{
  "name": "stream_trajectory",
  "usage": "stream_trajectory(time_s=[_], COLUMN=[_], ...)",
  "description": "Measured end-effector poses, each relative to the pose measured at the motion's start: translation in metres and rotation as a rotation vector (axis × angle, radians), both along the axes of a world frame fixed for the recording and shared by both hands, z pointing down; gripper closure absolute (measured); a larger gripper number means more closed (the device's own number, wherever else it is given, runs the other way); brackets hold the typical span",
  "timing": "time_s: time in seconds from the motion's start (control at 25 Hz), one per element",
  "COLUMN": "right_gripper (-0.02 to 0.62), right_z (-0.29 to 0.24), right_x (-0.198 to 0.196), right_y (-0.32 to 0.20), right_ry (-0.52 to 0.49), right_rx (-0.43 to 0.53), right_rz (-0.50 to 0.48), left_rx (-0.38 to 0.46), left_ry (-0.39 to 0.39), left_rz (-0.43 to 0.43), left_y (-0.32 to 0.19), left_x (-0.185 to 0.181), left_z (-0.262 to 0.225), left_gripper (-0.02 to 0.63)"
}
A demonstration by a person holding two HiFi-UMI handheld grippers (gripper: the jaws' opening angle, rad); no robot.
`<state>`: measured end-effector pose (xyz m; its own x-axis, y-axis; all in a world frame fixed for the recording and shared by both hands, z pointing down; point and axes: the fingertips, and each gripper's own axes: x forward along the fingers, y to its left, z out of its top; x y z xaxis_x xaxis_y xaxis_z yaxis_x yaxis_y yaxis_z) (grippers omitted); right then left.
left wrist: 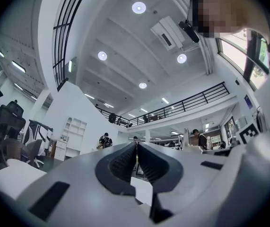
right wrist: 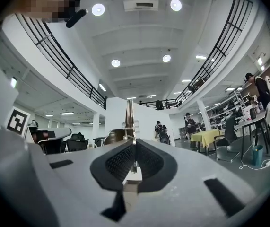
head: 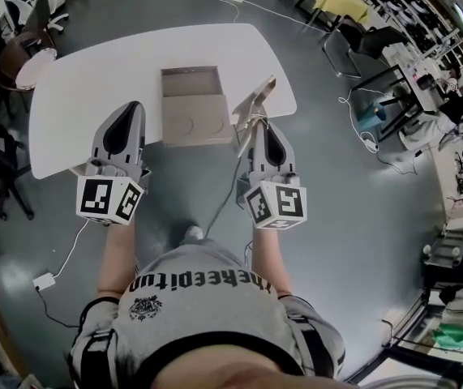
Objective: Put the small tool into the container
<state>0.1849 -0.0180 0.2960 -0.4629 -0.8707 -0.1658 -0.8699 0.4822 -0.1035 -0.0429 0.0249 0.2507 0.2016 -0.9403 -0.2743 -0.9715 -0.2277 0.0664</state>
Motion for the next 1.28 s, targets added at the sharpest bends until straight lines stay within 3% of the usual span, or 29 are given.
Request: stream_trajectory(time_s=[0.52, 0.88, 1.28], right_gripper=[0.589, 0.589, 0.589], right_z=[0.008, 0.016, 0.014], right_x=[0.007, -0.023, -0.065], right_y=[-0.055, -0.096, -0.182], right_ry=[-0.004, 0.003, 0.009], right_rx=[-0.002, -0.010, -0.013], right_rz=[-0.056, -0.028, 0.038], left_rx=[-0.018, -0.025, -0.029], left_ry=[-0.019, -0.005, -0.007], left_rz=[-0.028, -0.001, 0.082], left_y=[-0.046, -0.096, -0.197], left_x=[0.019, -0.013, -0.051], left_z=[0.004, 0.014, 0.013], left_gripper=[0.594, 0.594, 0.594])
